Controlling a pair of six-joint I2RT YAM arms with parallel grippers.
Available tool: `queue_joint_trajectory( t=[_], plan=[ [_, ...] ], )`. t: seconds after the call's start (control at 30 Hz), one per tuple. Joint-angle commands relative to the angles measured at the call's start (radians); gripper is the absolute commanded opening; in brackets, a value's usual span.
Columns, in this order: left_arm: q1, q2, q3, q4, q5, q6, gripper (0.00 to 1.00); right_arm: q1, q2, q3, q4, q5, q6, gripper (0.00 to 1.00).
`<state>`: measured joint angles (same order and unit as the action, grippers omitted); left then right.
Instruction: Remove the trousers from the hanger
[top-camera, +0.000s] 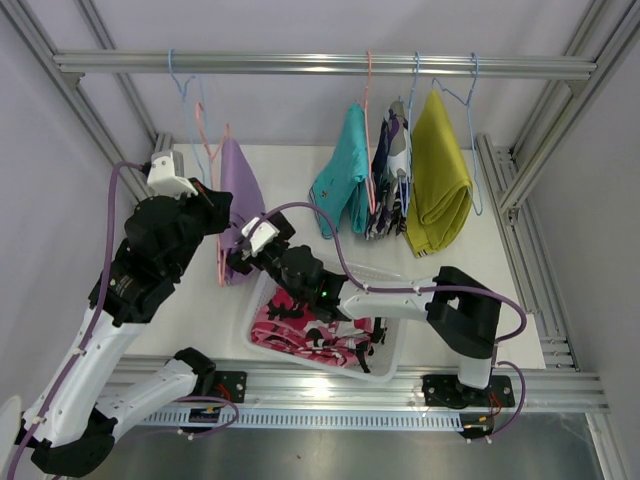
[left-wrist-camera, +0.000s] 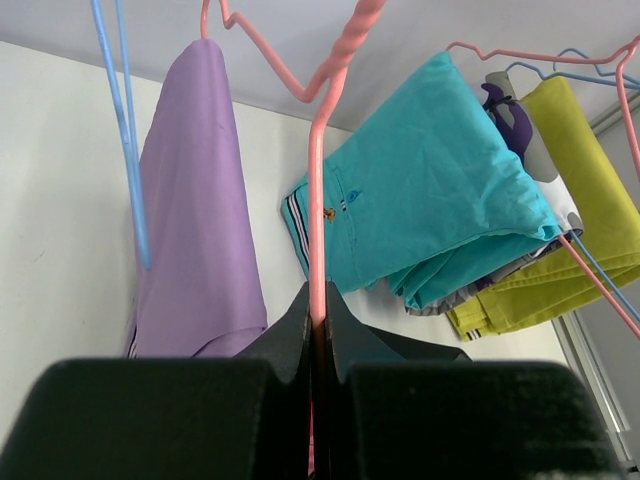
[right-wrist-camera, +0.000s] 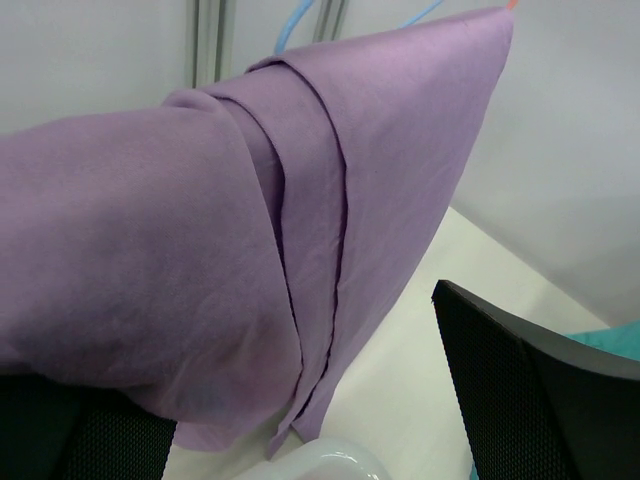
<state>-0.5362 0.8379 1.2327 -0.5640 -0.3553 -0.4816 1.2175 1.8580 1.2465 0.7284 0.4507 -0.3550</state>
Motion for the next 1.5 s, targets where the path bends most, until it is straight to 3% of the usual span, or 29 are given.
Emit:
queue_joint_trajectory(
  t=[0.0, 0.37, 0.5, 0.6, 0.87, 0.97, 1.1, 1.17, 1.47],
  plan=[
    [0.007, -0.007, 0.050, 0.093, -0.027, -0.014, 0.01, 0.017, -0.014, 0.030, 0.049, -0.007, 0.010, 1.00],
    [0.007, -0.010, 0.044, 0.087, -0.033, -0.029, 0.00, 0.047, -0.002, 0.019, 0.108, -0.006, -0.001, 0.96],
    [0.008, -0.010, 0.045, 0.087, -0.027, -0.032, 0.00, 0.034, 0.027, 0.036, 0.147, -0.003, -0.038, 0.67],
    [0.007, -0.008, 0.045, 0.085, -0.016, -0.031, 0.01, 0.028, 0.036, 0.050, 0.158, -0.006, -0.065, 0.55],
    [0.007, 0.004, 0.045, 0.084, -0.001, -0.038, 0.01, -0.006, 0.059, 0.087, 0.169, -0.050, -0.065, 0.53],
    [0.007, 0.010, 0.044, 0.085, -0.005, -0.037, 0.01, -0.006, 0.058, 0.099, 0.169, -0.052, -0.068, 0.42],
    [0.008, 0.020, 0.044, 0.085, -0.013, -0.034, 0.01, -0.006, 0.037, 0.096, 0.160, -0.038, -0.076, 0.11],
    [0.007, 0.021, 0.037, 0.090, -0.022, -0.031, 0.01, -0.004, 0.024, 0.091, 0.158, -0.027, -0.082, 0.01],
    [0.012, 0.053, 0.010, 0.116, -0.135, 0.018, 0.01, 0.014, -0.051, 0.139, 0.118, -0.004, -0.148, 0.00]
  ],
)
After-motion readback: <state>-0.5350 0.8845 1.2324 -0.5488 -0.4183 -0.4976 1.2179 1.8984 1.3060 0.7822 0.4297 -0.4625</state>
